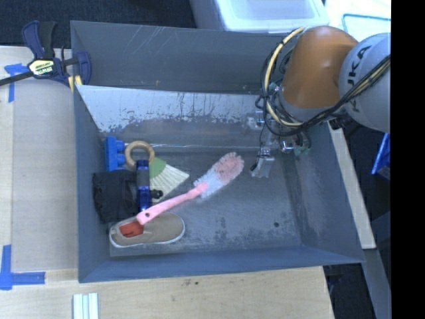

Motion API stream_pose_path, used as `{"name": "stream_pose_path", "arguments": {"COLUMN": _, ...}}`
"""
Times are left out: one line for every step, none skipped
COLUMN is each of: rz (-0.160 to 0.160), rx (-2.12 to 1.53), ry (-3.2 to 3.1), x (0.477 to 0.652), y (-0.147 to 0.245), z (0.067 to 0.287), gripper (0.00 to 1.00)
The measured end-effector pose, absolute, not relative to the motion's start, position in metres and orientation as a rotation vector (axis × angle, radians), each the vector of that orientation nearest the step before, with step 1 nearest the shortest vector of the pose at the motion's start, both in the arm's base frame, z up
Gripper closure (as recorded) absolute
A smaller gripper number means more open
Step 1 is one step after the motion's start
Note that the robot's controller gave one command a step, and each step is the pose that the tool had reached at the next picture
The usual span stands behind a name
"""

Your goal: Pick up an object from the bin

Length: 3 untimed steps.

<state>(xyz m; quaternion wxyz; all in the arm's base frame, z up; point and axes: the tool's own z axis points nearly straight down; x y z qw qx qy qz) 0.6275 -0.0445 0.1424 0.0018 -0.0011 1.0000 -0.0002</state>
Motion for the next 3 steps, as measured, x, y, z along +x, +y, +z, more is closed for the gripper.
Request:
{"name": "stream_pose_path", "arguments": {"rz": -0.001, "rx": -0.004, "ry": 3.138, "x": 0.628, "y": -0.044, "z": 0.142, "gripper": 0.0}}
{"name": "stream_pose_path", "arguments": {"rz": 0.002, "rx": 0.023, "ry": 3.14, "x": 0.612, "y": -0.019, "z": 0.067, "gripper": 0.0}}
{"name": "stream_pose_path", "arguments": {"rz": -0.005, "rx": -0.011, "ry": 3.123, "x": 0.622, "y": -0.006, "z": 0.091, "gripper": 1.0}}
